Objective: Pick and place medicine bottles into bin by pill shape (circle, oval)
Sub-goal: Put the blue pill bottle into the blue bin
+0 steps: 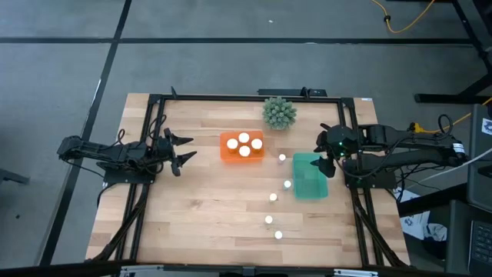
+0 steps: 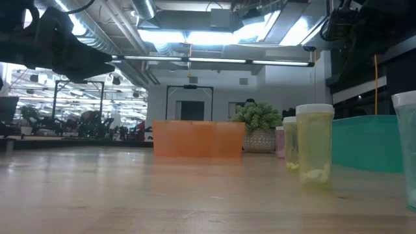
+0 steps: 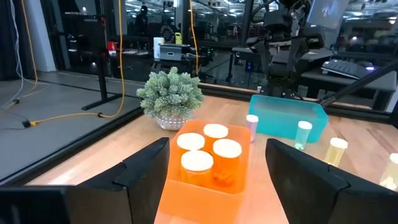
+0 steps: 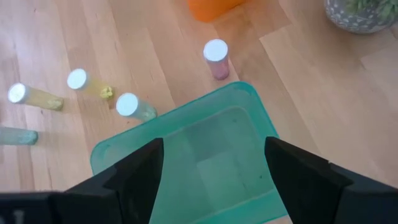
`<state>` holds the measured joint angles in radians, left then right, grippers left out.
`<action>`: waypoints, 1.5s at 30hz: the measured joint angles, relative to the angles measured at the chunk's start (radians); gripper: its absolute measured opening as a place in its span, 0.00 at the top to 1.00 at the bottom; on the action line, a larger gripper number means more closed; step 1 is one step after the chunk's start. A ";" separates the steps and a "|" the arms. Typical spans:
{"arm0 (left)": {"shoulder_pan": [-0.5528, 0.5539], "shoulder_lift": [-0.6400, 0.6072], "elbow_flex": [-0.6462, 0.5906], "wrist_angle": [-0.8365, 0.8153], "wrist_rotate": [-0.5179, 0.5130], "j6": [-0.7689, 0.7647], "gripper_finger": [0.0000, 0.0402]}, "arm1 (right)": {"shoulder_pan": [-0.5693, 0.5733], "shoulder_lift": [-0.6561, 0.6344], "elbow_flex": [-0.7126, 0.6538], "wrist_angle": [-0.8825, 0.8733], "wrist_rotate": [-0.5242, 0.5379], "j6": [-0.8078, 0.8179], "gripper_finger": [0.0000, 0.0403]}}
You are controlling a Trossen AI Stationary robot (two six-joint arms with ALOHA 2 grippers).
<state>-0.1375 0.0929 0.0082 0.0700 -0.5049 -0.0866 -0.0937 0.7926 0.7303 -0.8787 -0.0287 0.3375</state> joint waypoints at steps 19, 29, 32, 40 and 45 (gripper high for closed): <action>0.000 0.000 0.000 0.000 0.000 0.123 0.36 | 0.007 0.142 0.012 0.282 -0.071 -0.301 0.30; 0.000 0.000 0.000 0.000 0.000 0.123 0.36 | 0.226 0.403 0.169 0.280 -0.131 -0.506 0.30; 0.000 0.000 0.000 0.000 0.000 0.123 0.36 | 0.311 0.470 0.220 0.276 -0.126 -0.534 0.30; 0.000 0.000 0.000 -0.001 0.000 0.123 0.36 | 0.496 0.650 0.348 0.201 -0.007 -0.415 0.30; 0.000 0.000 0.000 -0.001 0.000 0.123 0.36 | 0.575 0.752 0.393 0.198 -0.005 -0.314 0.30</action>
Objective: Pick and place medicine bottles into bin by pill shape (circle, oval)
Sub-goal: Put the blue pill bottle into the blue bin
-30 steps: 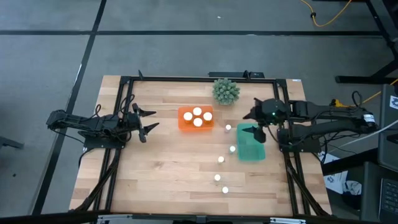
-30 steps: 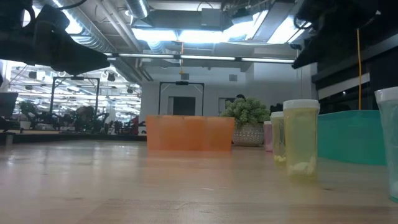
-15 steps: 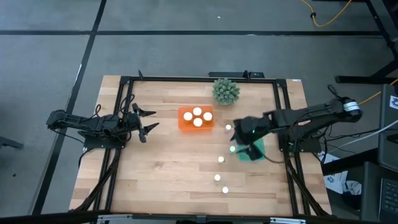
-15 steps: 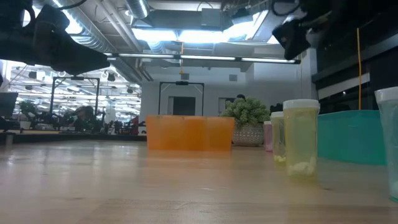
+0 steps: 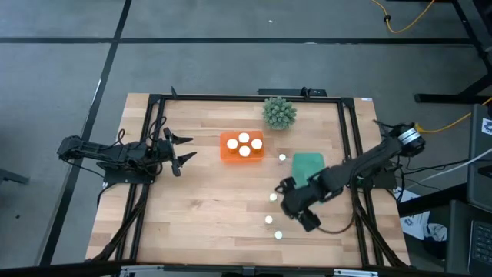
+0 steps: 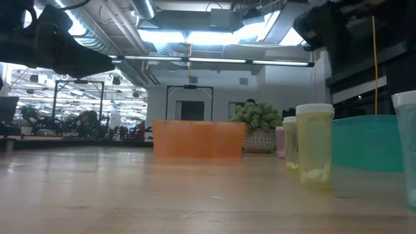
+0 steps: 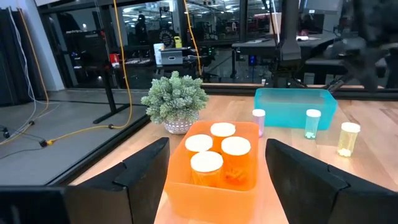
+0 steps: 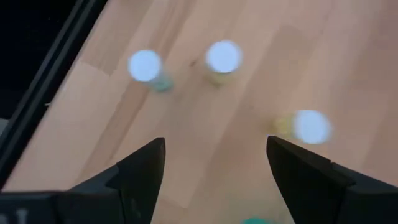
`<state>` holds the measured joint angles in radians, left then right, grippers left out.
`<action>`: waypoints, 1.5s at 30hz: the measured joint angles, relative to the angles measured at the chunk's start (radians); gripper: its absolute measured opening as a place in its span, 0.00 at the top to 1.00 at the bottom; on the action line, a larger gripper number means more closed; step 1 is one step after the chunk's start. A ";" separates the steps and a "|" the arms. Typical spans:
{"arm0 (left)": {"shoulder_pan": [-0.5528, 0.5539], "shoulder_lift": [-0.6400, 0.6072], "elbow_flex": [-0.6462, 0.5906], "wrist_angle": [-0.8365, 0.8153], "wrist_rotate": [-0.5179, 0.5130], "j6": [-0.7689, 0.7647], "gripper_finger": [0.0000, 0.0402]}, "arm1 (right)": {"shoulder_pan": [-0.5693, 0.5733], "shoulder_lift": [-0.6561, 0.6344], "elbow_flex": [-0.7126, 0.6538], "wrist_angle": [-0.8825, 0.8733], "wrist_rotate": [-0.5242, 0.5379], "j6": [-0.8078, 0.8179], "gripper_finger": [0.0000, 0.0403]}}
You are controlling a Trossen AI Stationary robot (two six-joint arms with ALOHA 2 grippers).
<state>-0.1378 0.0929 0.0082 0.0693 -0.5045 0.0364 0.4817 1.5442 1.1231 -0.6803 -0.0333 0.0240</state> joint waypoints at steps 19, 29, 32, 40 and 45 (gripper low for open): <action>0.000 0.000 0.000 0.000 0.000 0.000 0.36 | 0.140 0.251 0.025 0.233 -0.002 0.050 0.30; 0.000 0.000 0.000 0.000 0.000 0.000 0.36 | 0.140 0.269 0.025 0.326 -0.002 0.031 0.30; 0.000 0.000 0.000 0.000 0.000 0.000 0.36 | 0.140 0.269 0.025 0.322 -0.002 0.019 0.33; 0.000 0.000 0.000 0.000 0.000 0.000 0.36 | 0.139 0.269 0.025 0.325 0.013 0.020 0.46; 0.000 0.000 0.000 0.000 0.000 0.000 0.36 | 0.139 0.269 0.025 0.325 0.013 0.020 0.52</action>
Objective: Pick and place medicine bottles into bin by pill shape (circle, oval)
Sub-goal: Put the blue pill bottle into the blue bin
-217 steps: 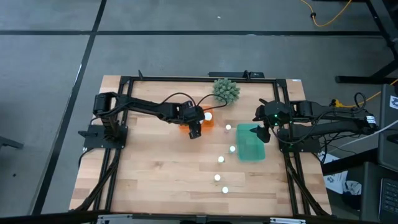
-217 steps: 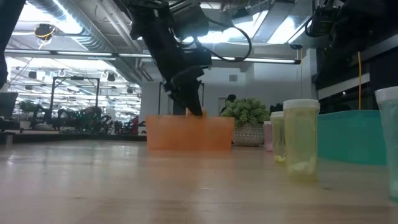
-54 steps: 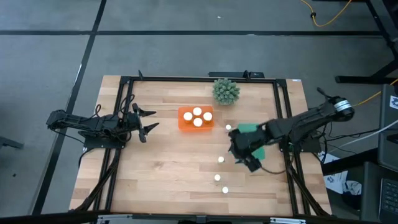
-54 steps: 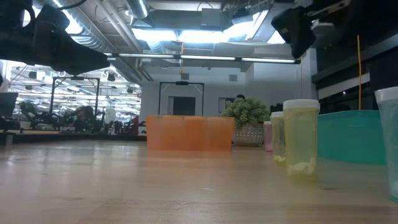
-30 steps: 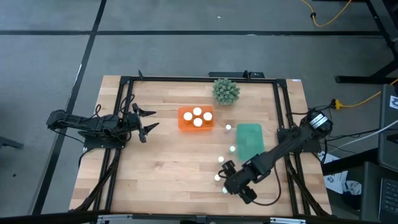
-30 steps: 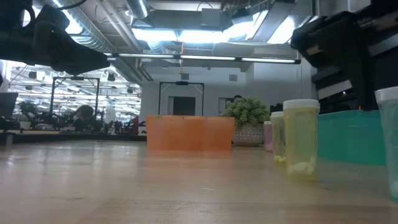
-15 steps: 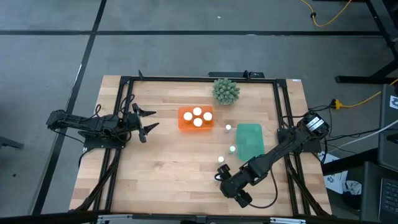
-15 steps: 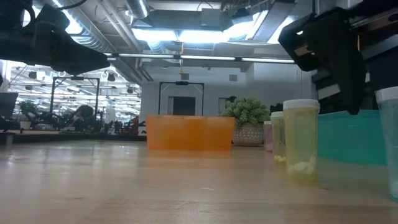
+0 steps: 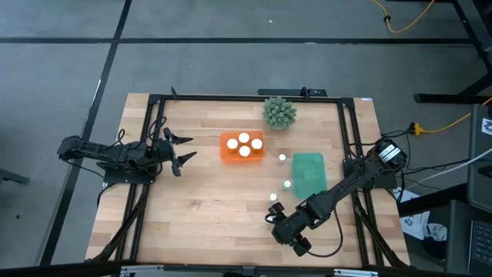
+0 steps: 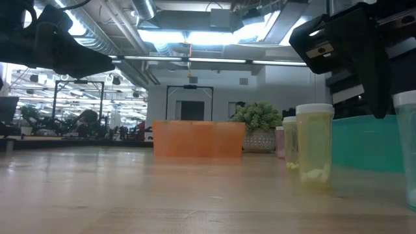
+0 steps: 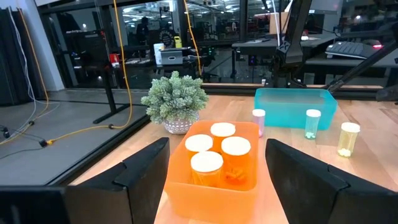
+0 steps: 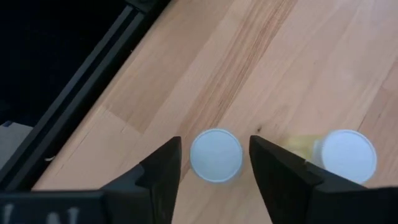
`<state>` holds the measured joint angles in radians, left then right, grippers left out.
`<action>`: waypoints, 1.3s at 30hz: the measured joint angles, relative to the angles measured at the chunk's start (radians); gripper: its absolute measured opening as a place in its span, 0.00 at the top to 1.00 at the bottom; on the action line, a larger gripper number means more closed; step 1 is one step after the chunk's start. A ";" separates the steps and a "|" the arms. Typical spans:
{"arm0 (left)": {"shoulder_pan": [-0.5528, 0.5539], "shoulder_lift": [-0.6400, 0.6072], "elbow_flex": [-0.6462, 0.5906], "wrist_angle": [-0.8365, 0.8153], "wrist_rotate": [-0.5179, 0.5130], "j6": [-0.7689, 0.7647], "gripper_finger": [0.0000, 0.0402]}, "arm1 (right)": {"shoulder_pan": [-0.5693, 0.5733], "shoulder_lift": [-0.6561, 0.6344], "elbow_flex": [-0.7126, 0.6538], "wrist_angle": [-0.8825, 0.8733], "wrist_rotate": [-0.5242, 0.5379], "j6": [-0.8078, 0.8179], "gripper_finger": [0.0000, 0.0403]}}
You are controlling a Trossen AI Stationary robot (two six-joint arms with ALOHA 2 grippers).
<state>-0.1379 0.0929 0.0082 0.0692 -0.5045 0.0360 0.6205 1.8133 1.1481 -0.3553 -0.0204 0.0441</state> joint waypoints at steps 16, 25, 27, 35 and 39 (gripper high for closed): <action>0.000 0.000 0.000 0.000 0.000 0.000 0.36 | 0.000 -0.016 0.000 -0.029 0.004 0.122 0.72; 0.000 0.000 0.000 0.000 0.000 0.000 0.36 | 0.001 -0.233 -0.001 -0.281 0.176 0.243 0.70; 0.000 0.000 0.000 0.000 0.000 0.000 0.36 | 0.005 -0.312 -0.001 -0.392 0.260 0.296 0.71; 0.000 0.000 0.000 0.000 0.000 0.000 0.36 | 0.001 -0.582 -0.012 -0.838 0.642 0.734 0.72; 0.000 0.000 0.000 0.000 0.000 0.000 0.36 | -0.020 -0.661 -0.055 -0.902 0.683 0.925 0.72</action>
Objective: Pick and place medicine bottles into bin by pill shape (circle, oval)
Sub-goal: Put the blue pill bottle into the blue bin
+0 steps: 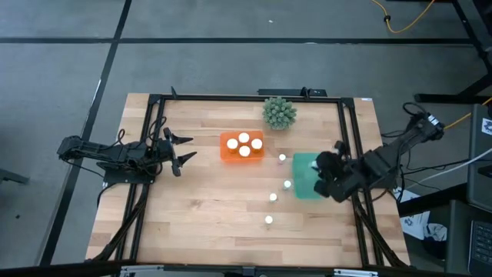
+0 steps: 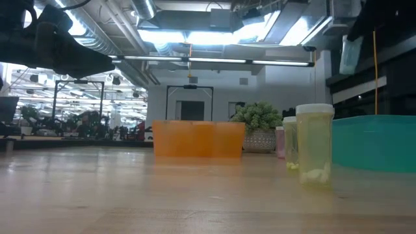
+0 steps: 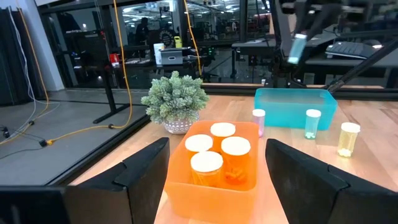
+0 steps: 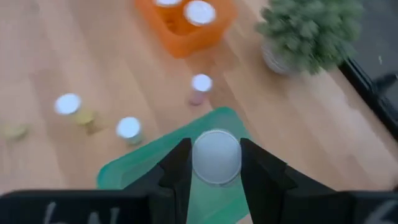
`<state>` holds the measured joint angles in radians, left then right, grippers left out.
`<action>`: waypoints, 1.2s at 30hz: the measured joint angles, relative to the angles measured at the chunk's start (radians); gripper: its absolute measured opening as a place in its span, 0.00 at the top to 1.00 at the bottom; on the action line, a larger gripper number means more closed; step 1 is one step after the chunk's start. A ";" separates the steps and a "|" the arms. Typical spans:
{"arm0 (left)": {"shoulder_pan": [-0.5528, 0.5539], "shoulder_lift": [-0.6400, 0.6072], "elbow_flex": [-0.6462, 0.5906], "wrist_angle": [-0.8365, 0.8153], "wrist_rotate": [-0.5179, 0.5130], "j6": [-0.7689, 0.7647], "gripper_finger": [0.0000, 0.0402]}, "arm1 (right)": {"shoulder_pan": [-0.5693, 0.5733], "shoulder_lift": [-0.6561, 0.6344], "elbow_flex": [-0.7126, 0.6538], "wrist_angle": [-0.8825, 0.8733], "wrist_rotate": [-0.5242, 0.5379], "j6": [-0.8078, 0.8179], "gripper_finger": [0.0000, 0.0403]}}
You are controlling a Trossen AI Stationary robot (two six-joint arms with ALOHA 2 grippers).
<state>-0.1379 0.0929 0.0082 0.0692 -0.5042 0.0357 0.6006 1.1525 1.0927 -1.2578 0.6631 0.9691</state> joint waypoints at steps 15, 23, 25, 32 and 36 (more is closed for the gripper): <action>0.000 0.000 0.000 0.000 0.000 0.000 0.36 | -0.173 -0.033 -0.361 0.316 -0.184 0.067 0.71; 0.000 0.000 0.000 0.000 0.000 0.000 0.36 | -0.086 -0.012 -0.431 0.614 -0.241 -0.073 0.71; 0.000 0.000 0.000 0.000 0.000 0.000 0.36 | -0.073 0.008 -0.431 0.611 -0.241 -0.084 0.71; 0.000 0.000 0.000 0.000 0.000 0.000 0.36 | -0.046 0.088 -0.431 0.614 -0.248 -0.087 0.71; 0.000 0.000 0.000 0.000 0.000 0.000 0.36 | -0.040 0.124 -0.431 0.616 -0.255 -0.087 0.71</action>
<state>-0.1379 0.0929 0.0082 0.0692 -0.5045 0.0353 0.5610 1.2768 0.6613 -0.6422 0.4080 0.8818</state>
